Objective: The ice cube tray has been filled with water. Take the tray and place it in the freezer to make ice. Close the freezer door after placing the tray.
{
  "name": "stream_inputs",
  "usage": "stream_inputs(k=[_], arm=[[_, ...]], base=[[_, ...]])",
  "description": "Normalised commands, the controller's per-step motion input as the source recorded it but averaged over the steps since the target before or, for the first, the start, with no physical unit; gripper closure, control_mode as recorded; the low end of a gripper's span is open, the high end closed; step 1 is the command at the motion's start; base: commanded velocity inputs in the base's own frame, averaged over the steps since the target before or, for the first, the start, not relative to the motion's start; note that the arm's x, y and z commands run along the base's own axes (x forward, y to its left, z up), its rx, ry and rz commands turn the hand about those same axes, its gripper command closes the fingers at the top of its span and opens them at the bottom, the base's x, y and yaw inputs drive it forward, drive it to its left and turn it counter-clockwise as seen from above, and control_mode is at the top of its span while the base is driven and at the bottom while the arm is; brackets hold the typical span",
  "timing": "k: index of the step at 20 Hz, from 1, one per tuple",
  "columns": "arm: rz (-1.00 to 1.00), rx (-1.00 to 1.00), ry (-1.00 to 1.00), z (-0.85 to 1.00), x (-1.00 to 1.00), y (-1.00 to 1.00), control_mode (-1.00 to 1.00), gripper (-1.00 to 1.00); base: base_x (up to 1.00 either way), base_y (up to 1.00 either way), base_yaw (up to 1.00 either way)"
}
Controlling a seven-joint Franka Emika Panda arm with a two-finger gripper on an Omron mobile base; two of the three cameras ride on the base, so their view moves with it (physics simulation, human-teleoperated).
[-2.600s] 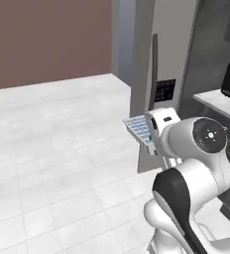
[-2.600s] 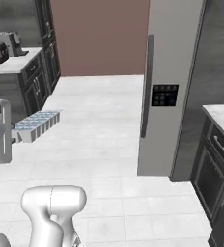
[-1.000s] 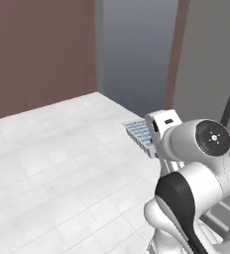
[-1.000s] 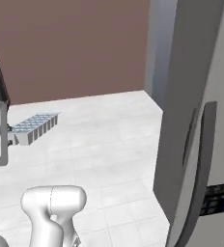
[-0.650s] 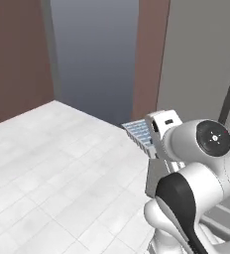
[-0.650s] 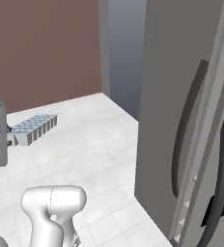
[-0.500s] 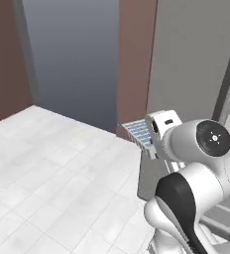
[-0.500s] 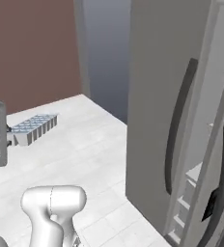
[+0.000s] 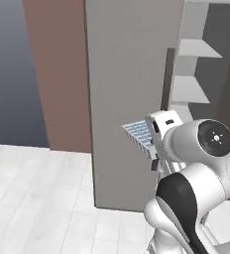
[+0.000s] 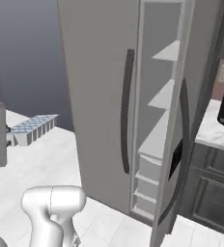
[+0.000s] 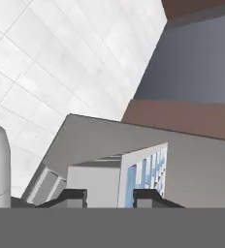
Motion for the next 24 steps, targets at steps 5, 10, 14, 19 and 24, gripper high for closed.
stream_inputs(k=[5,10,14,19,24], arm=[[0.00,0.00,0.00,0.00,0.00,0.00,1.00,1.00],[0.00,0.00,0.00,0.00,0.00,0.00,1.00,1.00],[0.00,0.00,0.00,0.00,0.00,0.00,1.00,1.00],[0.00,0.00,0.00,0.00,0.00,0.00,1.00,1.00],[0.00,0.00,0.00,0.00,0.00,0.00,1.00,1.00]], base=[[0.08,0.34,-0.71],[0.13,0.25,-0.64],[0.11,0.05,-0.46],[0.29,0.00,-0.22],[0.62,0.00,-0.01]])
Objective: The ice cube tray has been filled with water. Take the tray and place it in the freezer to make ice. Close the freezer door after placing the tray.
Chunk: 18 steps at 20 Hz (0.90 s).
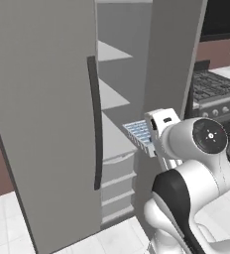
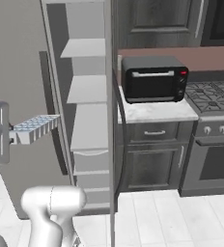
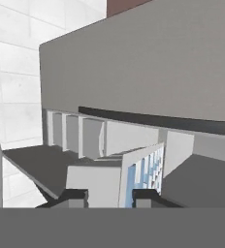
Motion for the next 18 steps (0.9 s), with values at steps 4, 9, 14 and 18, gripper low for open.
stream_inputs(k=[4,9,14,18], arm=[[0.00,0.00,0.00,0.00,0.00,0.00,1.00,1.00],[0.00,0.00,0.00,0.00,0.00,0.00,1.00,1.00],[0.00,0.00,0.00,0.00,0.00,0.00,1.00,1.00],[0.00,0.00,0.00,0.00,0.00,0.00,1.00,1.00]], base=[[0.57,0.00,-0.02],[0.19,-0.13,-0.04],[0.31,-0.14,-0.05],[0.62,-0.09,-0.01]])
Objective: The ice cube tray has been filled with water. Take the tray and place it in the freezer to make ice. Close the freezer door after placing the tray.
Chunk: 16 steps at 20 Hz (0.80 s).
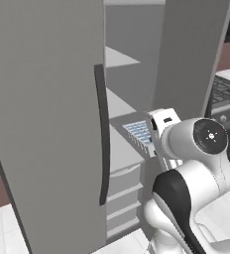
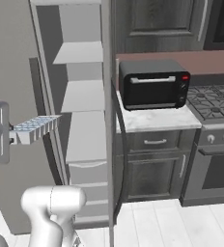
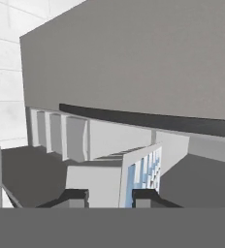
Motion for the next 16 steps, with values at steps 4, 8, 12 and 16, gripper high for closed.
stream_inputs(k=[4,8,12,16], arm=[[0.00,0.00,0.00,0.00,0.00,0.00,1.00,1.00],[0.00,0.00,0.00,0.00,0.00,0.00,1.00,1.00],[0.00,0.00,0.00,0.00,0.00,0.00,1.00,1.00],[0.00,0.03,-0.04,0.01,-0.07,-0.09,-1.00,1.00]], base=[[0.80,-0.08,0.01],[0.59,-0.18,0.10],[0.28,-0.34,0.12],[-0.03,-0.22,0.05]])
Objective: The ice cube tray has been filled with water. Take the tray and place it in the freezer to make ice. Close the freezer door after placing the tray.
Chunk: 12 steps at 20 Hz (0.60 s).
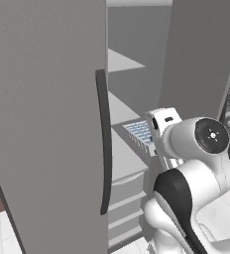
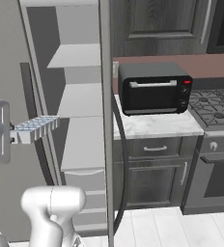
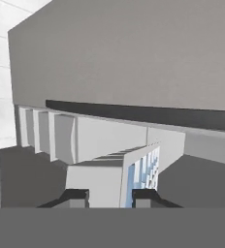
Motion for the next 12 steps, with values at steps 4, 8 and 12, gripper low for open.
stream_inputs(k=[4,8,12], arm=[[0.00,0.13,-0.22,0.06,-0.58,-0.41,-1.00,1.00],[0.00,0.09,-0.33,0.26,-0.63,-0.26,-1.00,1.00],[0.00,0.07,-0.41,0.41,-0.46,-0.30,-1.00,1.00]], base=[[0.00,0.00,0.00],[0.00,0.00,0.00],[0.00,0.00,0.00]])
